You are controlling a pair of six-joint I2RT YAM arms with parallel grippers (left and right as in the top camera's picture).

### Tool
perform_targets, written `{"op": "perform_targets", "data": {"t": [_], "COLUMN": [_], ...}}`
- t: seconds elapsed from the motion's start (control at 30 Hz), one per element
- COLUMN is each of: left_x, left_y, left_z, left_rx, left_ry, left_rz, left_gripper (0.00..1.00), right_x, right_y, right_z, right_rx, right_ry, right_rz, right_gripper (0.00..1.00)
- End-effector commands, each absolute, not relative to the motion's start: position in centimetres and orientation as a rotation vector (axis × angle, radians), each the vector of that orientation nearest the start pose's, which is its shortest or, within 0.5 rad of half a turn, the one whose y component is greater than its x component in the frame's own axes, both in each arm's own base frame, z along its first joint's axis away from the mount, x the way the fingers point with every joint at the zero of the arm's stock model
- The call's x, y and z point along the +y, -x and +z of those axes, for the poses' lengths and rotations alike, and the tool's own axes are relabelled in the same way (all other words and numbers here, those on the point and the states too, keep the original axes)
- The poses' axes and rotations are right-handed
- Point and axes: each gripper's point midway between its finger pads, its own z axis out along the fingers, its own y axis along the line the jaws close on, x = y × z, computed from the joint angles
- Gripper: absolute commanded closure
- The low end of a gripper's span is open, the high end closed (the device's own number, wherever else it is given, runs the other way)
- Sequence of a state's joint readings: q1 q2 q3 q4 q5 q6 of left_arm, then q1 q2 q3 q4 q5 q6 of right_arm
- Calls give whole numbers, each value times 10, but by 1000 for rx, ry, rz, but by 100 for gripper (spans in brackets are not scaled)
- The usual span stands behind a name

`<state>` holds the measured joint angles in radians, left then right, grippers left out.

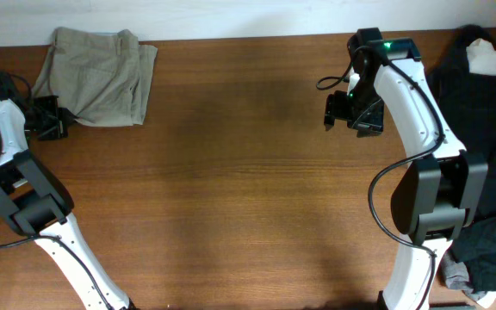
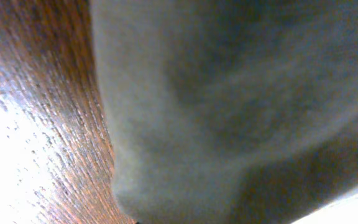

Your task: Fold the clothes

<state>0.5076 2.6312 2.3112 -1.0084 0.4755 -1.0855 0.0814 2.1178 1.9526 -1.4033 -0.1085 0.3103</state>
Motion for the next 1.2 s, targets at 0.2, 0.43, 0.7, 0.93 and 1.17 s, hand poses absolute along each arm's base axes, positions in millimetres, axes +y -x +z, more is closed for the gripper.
{"op": "perform_targets", "data": {"t": [0.2, 0.43, 0.7, 0.93, 1.17], "left_x": [187, 194, 191, 185, 180], "left_y": [-485, -468, -472, -443, -393], "left_z": [-27, -29, -27, -20, -10], "left_rx": [2439, 2607, 2573, 2709, 2930], "left_ry": [1880, 1643, 1685, 1667, 1702], "left_rz": [-758, -726, -766, -716, -541], "left_gripper": [98, 78, 80, 1, 1], "right_x": [48, 48, 48, 48, 49], "right_y": [-414, -414, -413, -415, -416], "right_z": [126, 126, 125, 124, 123], "right_rx": [3080, 3079, 3083, 3080, 3084], "right_ry": [-364, -345, -340, -333, -288], "right_rz": [157, 158, 157, 158, 162], "right_gripper": [22, 6, 5, 1, 1]}}
